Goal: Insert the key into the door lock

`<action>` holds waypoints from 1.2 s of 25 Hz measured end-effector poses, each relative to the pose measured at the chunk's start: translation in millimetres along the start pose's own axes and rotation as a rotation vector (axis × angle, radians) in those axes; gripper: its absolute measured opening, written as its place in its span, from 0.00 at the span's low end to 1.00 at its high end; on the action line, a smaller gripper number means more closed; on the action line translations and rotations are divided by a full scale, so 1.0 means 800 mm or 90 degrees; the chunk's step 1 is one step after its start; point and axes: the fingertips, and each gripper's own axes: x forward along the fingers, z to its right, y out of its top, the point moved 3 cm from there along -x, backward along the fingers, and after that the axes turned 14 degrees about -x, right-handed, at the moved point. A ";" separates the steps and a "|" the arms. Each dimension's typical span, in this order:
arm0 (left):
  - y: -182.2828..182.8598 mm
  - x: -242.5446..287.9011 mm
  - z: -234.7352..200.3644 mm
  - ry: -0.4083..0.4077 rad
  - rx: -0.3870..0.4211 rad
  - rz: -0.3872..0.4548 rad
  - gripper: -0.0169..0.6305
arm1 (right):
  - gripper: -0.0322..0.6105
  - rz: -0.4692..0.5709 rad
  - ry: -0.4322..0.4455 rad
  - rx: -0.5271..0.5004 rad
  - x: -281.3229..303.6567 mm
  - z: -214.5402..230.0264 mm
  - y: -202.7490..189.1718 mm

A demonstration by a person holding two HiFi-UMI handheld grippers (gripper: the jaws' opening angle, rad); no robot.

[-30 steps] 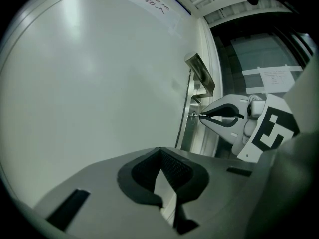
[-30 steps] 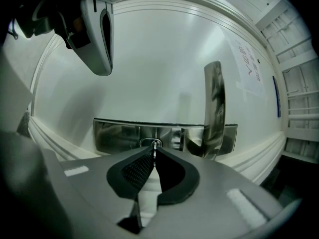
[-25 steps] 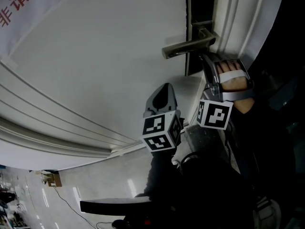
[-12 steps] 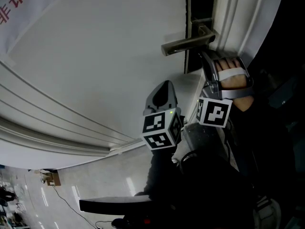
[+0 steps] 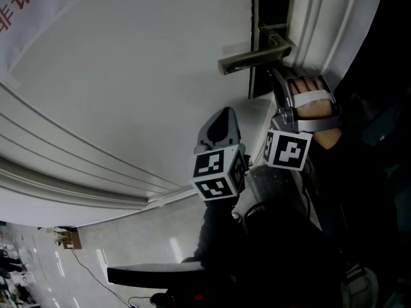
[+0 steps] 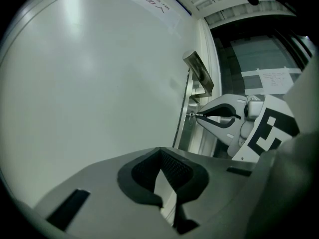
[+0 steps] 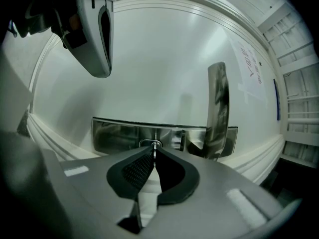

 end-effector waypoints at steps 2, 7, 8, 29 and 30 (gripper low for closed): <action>-0.002 0.000 -0.003 0.003 0.003 -0.004 0.03 | 0.07 0.000 0.002 0.001 0.000 0.000 0.000; 0.000 0.001 -0.007 0.006 0.004 -0.001 0.03 | 0.07 0.000 -0.001 -0.001 0.000 0.000 0.000; 0.000 0.001 -0.008 0.006 0.005 -0.002 0.03 | 0.07 0.001 -0.001 0.000 0.000 0.000 0.000; 0.006 0.002 -0.006 0.002 0.006 0.005 0.03 | 0.07 0.005 0.001 -0.005 0.001 0.001 0.001; 0.006 0.002 -0.006 0.002 0.006 0.005 0.03 | 0.07 0.004 0.001 -0.006 0.001 0.001 0.000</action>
